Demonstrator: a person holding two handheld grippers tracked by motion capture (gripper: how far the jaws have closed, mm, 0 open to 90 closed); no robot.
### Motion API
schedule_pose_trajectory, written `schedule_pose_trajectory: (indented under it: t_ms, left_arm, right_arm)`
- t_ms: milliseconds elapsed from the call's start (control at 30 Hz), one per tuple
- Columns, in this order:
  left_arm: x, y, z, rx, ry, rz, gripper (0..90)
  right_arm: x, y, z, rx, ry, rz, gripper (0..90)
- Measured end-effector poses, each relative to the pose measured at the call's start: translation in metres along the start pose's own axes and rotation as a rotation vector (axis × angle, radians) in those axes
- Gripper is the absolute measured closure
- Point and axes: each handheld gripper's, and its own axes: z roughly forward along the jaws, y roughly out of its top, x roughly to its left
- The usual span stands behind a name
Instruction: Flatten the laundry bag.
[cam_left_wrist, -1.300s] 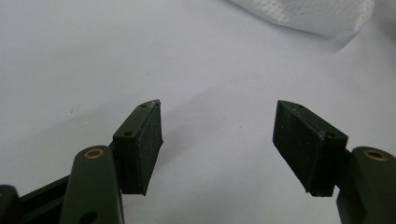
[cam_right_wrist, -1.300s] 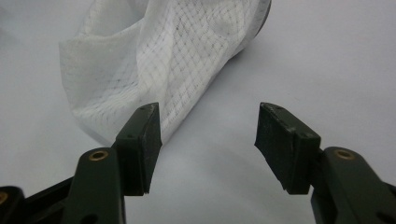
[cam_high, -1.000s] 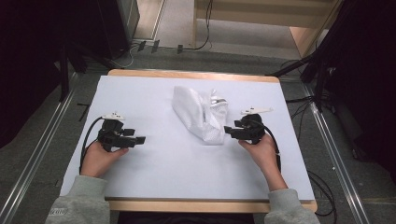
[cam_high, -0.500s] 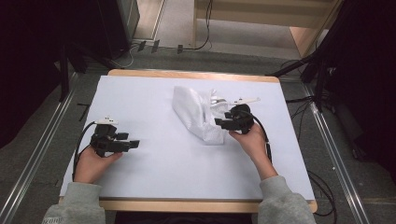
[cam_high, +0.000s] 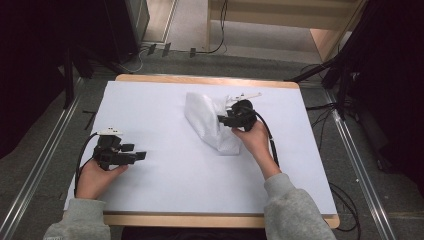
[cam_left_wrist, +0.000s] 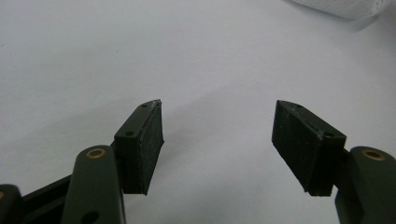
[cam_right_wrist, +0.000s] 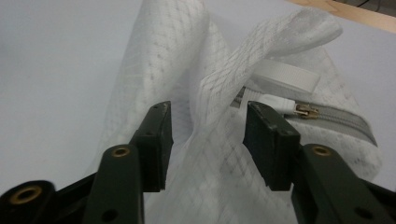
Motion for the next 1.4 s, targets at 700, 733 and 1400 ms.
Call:
schedule_pose_trajectory:
  t_ms: [700, 733, 1400]
  left_arm:
    - [0.0, 0.004, 0.001, 0.002, -0.002, 0.002, 35.8]
    - [0.0, 0.004, 0.002, 0.003, -0.005, 0.003, 35.8]
    - [-0.004, 0.017, 0.014, 0.011, -0.027, 0.028, 36.0]
  right_arm:
    - [0.029, -0.009, -0.041, -0.041, 0.145, -0.076, 90.0]
    - [0.032, -0.011, -0.042, -0.042, 0.154, -0.079, 90.0]
    - [0.079, -0.054, -0.053, 0.04, 0.277, -0.159, 89.8]
